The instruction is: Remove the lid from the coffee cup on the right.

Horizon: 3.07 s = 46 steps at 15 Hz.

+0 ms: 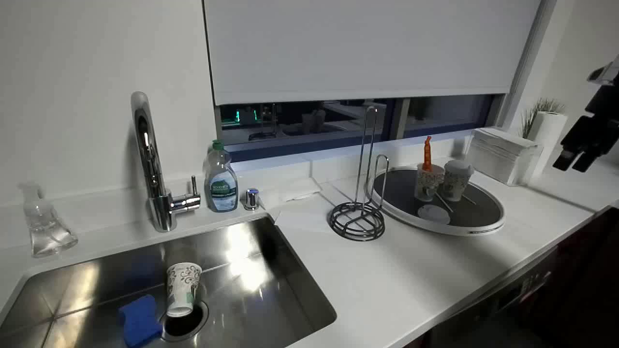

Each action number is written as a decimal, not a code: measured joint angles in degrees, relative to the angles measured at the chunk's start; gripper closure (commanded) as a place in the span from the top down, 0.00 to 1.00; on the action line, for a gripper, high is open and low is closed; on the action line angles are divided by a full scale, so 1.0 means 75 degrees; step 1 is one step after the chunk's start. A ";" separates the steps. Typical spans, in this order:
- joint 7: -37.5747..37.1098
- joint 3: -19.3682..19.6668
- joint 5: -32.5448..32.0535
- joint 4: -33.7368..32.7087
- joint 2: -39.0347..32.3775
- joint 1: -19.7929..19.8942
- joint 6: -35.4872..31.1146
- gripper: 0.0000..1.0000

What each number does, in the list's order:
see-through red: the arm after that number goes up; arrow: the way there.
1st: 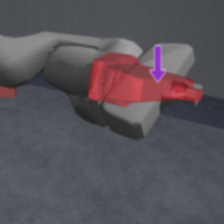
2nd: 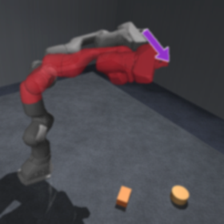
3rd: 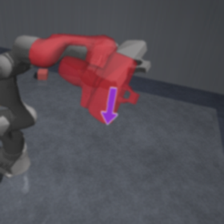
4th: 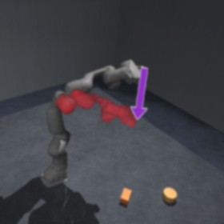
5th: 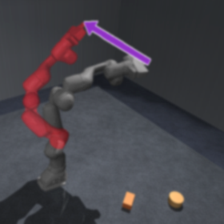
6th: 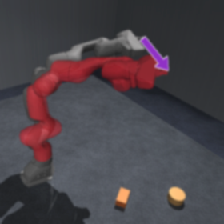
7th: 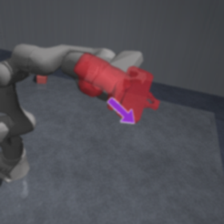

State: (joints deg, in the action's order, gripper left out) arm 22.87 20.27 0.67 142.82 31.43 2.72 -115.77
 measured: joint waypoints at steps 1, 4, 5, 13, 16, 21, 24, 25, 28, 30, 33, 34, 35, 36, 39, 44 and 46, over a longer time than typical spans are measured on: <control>0.0000 0.0000 0.0000 0.0000 0.0000 0.0000 0.0000 1.00; 0.0000 0.0000 0.0000 0.0000 0.0000 0.0000 0.0000 1.00; 0.0000 0.0000 0.0000 0.0000 0.0000 0.0000 0.0000 1.00; -0.1569 -0.0321 0.0294 -0.0474 -0.1201 0.0269 -0.2928 1.00; -0.2097 -0.0334 0.1047 -0.1230 -0.2447 0.0281 -0.2997 1.00; -0.2060 -0.0506 0.1138 -0.1424 -0.2693 0.0420 -0.3002 1.00; -0.3307 -0.0848 0.0893 -0.1429 -0.2812 0.0686 -0.3155 1.00; -0.3847 -0.0993 0.0834 -0.1423 -0.2893 0.0742 -0.3182 1.00; -0.5371 -0.1317 0.0729 -0.1407 -0.3140 0.0825 -0.3210 1.00; -0.6140 -0.1352 0.0725 -0.1413 -0.3262 0.0909 -0.3221 1.00; -0.6901 -0.1211 0.0729 -0.1458 -0.3378 0.1266 -0.3286 1.00; -0.7134 -0.1183 0.0773 -0.1459 -0.3380 0.1354 -0.3381 1.00; -0.7299 -0.1181 0.0794 -0.1459 -0.3378 0.1404 -0.3474 1.00; -0.7420 -0.1186 0.0798 -0.1459 -0.3376 0.1408 -0.3511 1.00; -0.7554 -0.1217 0.0805 -0.1459 -0.3376 0.1398 -0.3525 1.00; -0.8152 -0.1232 0.0690 -0.1454 -0.3430 0.1418 -0.3939 1.00; -0.9040 -0.1257 0.0562 -0.1474 -0.3587 0.1435 -0.4387 1.00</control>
State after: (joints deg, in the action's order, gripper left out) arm -44.93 10.84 4.88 131.77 4.52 13.48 -148.67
